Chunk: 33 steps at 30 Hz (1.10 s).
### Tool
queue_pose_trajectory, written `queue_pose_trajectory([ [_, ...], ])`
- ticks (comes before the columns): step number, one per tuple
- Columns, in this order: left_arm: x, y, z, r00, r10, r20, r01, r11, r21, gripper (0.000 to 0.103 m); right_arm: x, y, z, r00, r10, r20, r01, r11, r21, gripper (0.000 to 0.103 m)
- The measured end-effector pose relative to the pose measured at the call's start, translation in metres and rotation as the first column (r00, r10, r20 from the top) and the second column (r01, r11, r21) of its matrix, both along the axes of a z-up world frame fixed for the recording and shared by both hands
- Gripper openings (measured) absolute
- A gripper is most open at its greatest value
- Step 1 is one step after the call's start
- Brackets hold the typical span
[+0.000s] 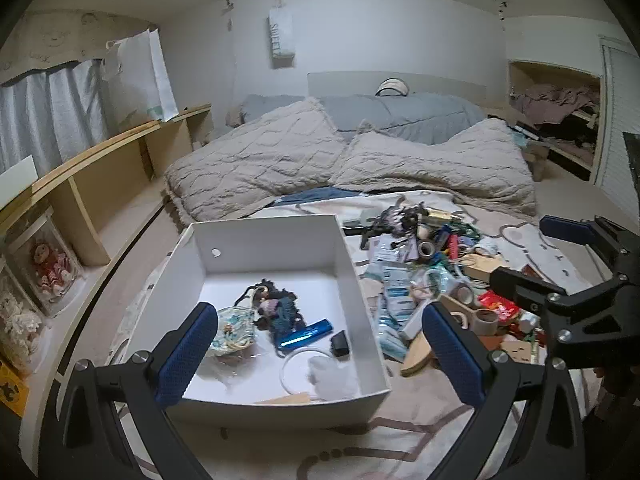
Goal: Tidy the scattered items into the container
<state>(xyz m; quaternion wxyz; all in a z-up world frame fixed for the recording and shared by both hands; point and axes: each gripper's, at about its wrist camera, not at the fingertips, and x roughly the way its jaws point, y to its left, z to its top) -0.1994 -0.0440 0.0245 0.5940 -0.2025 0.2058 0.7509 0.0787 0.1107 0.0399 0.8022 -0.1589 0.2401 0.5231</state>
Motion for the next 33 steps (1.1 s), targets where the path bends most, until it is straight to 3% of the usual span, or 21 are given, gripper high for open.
queue_pose_trajectory([
  [10, 0.021, -0.015, -0.002, 0.999, -0.045, -0.004, 0.045, 0.999, -0.024, 0.103, -0.013, -0.031, 0.006, 1.0, -0.003, 0.013, 0.003, 1.0, 0.014, 0.103],
  [21, 0.028, -0.04, -0.001, 0.996, -0.079, 0.044, 0.08, 0.997, -0.02, 0.103, -0.028, -0.053, 0.001, 1.0, 0.0, 0.012, 0.0, 1.0, -0.01, 0.103],
  [33, 0.043, -0.064, -0.01, 0.991, -0.131, 0.035, 0.132, 0.991, -0.03, 0.103, -0.037, -0.071, -0.009, 1.0, -0.026, 0.013, 0.027, 0.998, -0.05, 0.103],
])
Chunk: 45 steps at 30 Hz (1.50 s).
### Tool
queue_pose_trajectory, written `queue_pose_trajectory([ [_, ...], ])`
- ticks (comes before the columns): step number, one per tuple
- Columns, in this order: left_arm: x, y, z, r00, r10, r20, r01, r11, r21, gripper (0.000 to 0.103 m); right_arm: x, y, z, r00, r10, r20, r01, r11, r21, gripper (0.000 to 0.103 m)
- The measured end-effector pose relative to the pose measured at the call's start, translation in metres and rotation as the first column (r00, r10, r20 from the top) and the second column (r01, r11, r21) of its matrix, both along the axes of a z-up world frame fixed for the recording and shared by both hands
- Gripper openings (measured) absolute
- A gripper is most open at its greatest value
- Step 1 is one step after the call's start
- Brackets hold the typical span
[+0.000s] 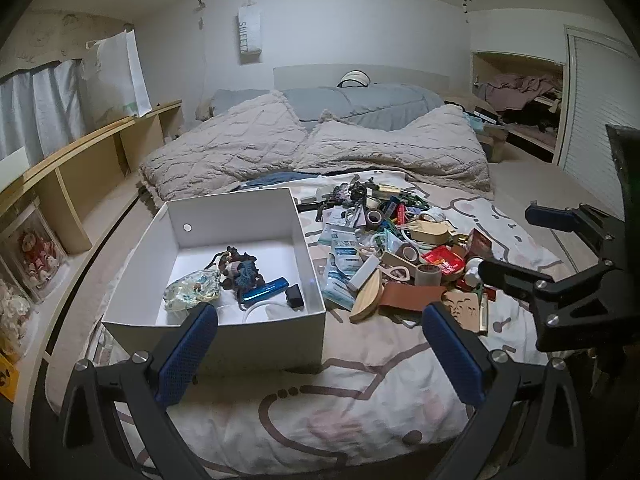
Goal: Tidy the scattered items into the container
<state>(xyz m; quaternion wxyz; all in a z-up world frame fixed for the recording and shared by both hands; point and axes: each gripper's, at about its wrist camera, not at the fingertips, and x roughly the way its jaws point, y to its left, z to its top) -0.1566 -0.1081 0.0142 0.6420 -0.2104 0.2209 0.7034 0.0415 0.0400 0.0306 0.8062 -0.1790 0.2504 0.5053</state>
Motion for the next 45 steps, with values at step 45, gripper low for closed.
queue_pose_trajectory([
  [45, 0.005, -0.025, -0.013, 0.998, -0.063, -0.017, 0.063, 0.998, -0.001, 0.103, -0.021, -0.044, -0.018, 0.998, -0.032, -0.047, 0.033, 0.999, 0.033, 0.103],
])
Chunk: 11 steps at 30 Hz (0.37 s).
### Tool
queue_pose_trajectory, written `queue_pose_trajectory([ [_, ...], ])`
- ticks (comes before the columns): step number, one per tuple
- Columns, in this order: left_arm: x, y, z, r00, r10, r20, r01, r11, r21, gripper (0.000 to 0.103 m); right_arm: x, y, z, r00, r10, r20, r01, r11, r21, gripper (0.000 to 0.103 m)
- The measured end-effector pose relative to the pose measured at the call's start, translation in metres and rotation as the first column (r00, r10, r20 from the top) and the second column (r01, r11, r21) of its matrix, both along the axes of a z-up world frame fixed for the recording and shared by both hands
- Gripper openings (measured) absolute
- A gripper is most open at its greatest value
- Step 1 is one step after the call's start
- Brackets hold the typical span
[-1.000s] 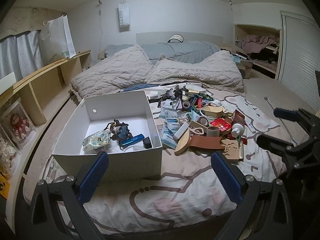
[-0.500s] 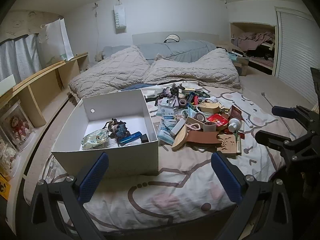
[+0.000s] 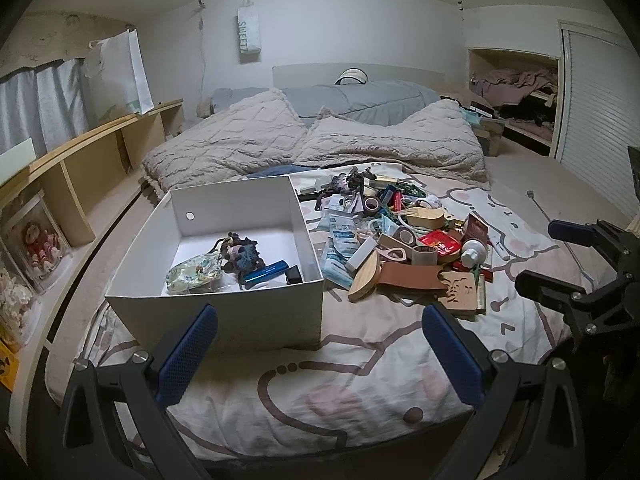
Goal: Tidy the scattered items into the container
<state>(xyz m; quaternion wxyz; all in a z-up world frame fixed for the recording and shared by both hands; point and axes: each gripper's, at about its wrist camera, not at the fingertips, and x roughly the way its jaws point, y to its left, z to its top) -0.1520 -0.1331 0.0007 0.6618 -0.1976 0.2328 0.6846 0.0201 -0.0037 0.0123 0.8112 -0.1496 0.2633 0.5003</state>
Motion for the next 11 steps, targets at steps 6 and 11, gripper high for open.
queue_pose_trajectory([
  [6, -0.0003, -0.0003, 0.0, 1.0, -0.004, 0.001, 0.004, 1.0, 0.005, 0.103, -0.0024, 0.0004, -0.0003, 1.0, 0.003, 0.005, -0.003, 1.0, -0.003, 0.103],
  [11, -0.0001, -0.0005, 0.0, 1.0, -0.004, 0.003, 0.004, 1.0, 0.001, 0.103, -0.0036, 0.0007, 0.0006, 1.0, 0.008, 0.009, -0.008, 1.0, 0.0, 0.103],
])
